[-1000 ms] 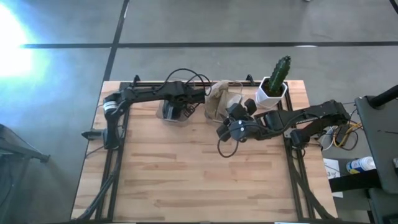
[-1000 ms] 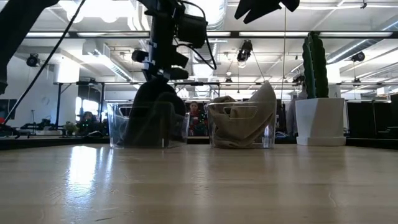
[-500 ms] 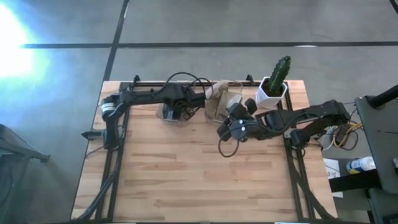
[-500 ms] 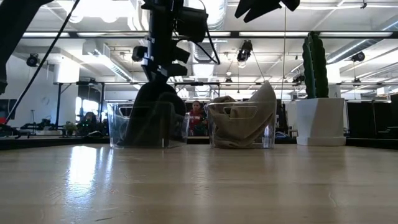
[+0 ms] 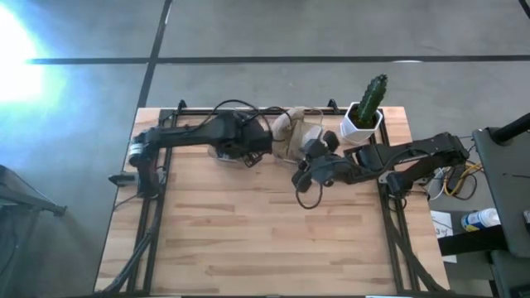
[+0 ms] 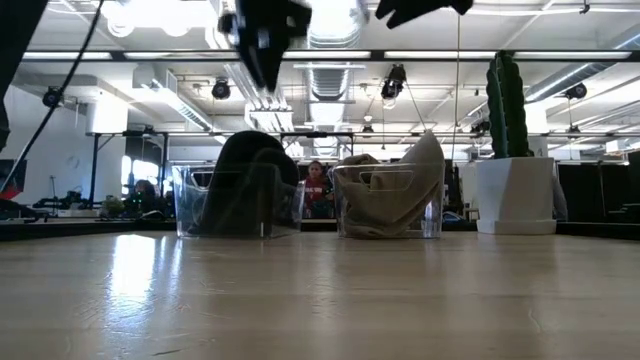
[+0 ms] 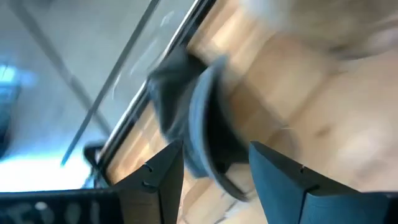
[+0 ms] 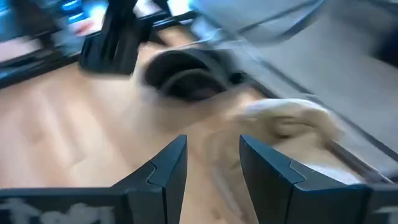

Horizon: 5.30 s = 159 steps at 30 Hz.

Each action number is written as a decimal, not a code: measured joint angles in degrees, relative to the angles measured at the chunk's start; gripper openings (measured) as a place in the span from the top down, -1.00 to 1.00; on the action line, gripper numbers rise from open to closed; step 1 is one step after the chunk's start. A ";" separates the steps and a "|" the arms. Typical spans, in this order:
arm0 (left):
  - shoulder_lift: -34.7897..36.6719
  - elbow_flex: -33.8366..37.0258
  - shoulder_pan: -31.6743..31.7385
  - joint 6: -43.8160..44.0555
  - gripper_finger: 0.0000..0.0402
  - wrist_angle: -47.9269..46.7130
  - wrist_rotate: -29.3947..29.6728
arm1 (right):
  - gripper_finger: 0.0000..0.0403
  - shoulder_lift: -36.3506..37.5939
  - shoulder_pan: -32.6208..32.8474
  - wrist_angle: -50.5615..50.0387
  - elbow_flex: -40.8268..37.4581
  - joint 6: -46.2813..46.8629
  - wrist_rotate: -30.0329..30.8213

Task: Pick & Place hat
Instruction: Return to Home Position

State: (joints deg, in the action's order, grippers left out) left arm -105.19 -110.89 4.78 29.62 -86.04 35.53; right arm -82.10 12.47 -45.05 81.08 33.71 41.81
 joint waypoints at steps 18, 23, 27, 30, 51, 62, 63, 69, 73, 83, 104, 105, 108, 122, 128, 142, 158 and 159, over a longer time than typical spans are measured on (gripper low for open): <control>26.13 22.73 -12.43 -10.69 0.13 51.40 -36.49 | 0.30 17.95 -8.13 21.62 -16.76 -14.13 -43.30; 36.56 38.62 -12.52 0.24 0.13 59.35 -34.33 | 0.30 29.16 -8.16 20.64 -25.36 -10.07 -34.33; 44.53 50.10 -12.27 12.09 0.13 61.30 -33.07 | 0.30 38.39 -8.13 19.44 -31.13 -7.25 -34.32; 49.10 59.48 -14.35 10.85 0.13 72.77 -32.40 | 0.30 44.33 -8.55 18.30 -34.90 -8.22 -33.75; 60.99 105.00 -14.74 6.65 0.13 145.99 -41.60 | 0.30 63.99 -8.41 30.44 -55.77 -9.02 -39.23; 61.00 107.93 -14.74 6.25 0.13 145.97 -41.57 | 0.30 68.14 -8.38 36.67 -67.06 -11.43 -41.71; 60.99 107.93 -14.74 6.28 0.13 145.94 -41.57 | 0.30 68.08 -8.37 36.68 -68.01 -11.44 -41.72; 60.98 108.37 -14.74 6.41 0.13 144.80 -41.61 | 0.30 67.65 -8.37 36.70 -74.12 -11.41 -41.74; 60.98 108.37 -14.74 6.42 0.13 142.57 -41.62 | 0.30 67.43 -8.37 37.66 -77.66 -11.37 -41.75; 68.89 108.43 -14.28 6.46 0.13 127.43 -41.97 | 0.30 65.85 -8.39 40.92 -78.75 -11.28 -41.75; 99.70 110.40 -3.24 -22.61 0.13 95.57 -40.59 | 0.30 65.85 -8.37 40.91 -78.75 -11.29 -41.73; 101.28 110.40 -3.24 -22.64 0.13 93.37 -40.59 | 0.30 65.85 -8.37 40.91 -78.75 -11.28 -41.73; 105.14 110.40 -3.24 -22.29 0.13 87.93 -40.60 | 0.30 65.85 -8.37 40.91 -78.75 -11.30 -41.73; 104.78 110.47 -3.15 -20.01 0.13 87.85 -40.41 | 0.30 65.86 -8.37 40.89 -78.75 -11.31 -41.73; 104.72 110.49 -3.15 -19.97 0.13 87.91 -40.43 | 0.30 65.88 -8.37 40.91 -78.75 -11.28 -41.73; 104.61 110.53 -3.15 -19.95 0.13 87.98 -40.45 | 0.30 65.88 -8.37 40.91 -78.75 -11.31 -41.73; 104.61 110.55 -3.17 -19.95 0.13 88.02 -40.43 | 0.30 76.41 -8.41 51.33 -79.49 -26.14 -41.84; 104.61 110.55 -3.17 -19.95 0.13 88.02 -40.43 | 0.30 77.23 -8.41 51.35 -79.49 -28.14 -41.84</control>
State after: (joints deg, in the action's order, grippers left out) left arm -0.58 -0.34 1.61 9.67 1.98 -4.91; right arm -4.88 4.05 6.30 1.58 5.57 -0.03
